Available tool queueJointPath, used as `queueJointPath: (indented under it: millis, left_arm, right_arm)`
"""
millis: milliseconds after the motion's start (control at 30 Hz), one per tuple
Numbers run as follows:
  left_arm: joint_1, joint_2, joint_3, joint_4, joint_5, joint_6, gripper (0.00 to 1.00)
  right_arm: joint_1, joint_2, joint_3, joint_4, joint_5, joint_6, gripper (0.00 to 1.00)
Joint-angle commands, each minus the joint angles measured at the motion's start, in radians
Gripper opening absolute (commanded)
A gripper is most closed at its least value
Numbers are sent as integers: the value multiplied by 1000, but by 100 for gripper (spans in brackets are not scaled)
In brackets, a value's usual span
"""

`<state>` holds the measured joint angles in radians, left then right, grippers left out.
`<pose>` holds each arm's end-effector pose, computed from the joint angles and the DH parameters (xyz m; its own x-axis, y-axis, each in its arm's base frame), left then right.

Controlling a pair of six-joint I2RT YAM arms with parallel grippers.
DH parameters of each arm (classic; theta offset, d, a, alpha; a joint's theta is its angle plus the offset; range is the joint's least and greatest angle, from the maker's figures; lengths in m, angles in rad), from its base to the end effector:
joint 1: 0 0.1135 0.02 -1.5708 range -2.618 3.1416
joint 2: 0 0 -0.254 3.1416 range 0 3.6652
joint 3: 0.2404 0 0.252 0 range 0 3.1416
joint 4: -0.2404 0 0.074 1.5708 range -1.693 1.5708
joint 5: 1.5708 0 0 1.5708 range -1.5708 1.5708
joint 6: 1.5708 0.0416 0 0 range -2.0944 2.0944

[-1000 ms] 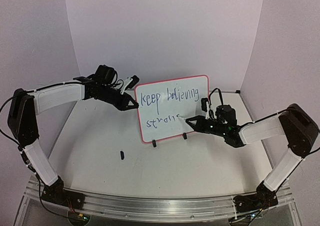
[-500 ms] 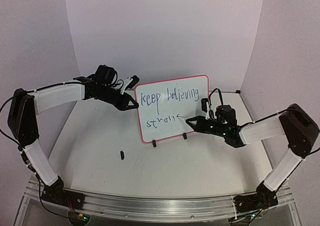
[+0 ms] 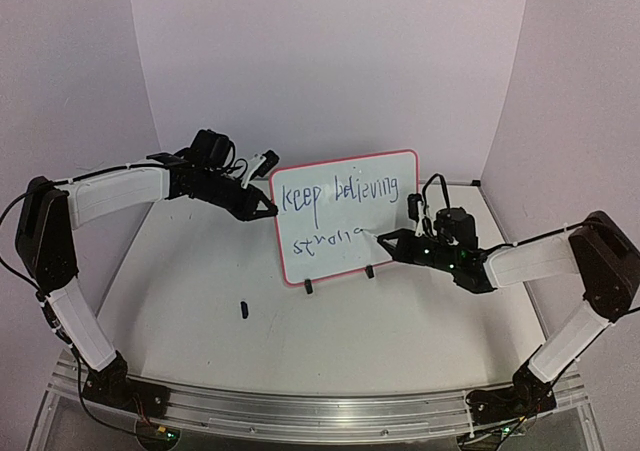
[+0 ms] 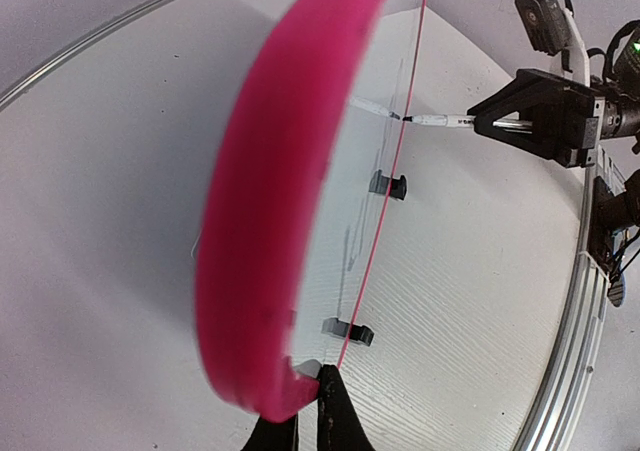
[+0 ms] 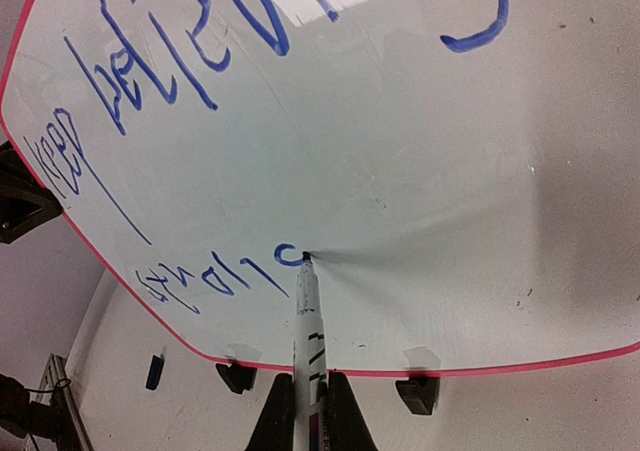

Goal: Write a sentence on the whiteboard

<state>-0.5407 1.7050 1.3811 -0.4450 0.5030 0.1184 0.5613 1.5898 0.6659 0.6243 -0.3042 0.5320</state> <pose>0.3193 -0.2151 0.2674 -0.5036 0.4231 -0.7532 0.8132 0.5265 -0.2480 0.2718 0.1856 0.1748 -0.5958 0.1971 -0.7786 -0.5197 0.6445 0.5608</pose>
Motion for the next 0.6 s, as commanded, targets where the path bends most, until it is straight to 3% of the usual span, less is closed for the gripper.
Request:
queueJointPath:
  millis: [0,567]
  left_arm:
    - [-28,58,-30,-160,-74,52,0]
    - [-30,58,-28,-161,-74,52,0]
  right_arm:
    - [-4,-54,18,-2,16,-19,0]
    - [-3,7,16,11,-1,-6,0]
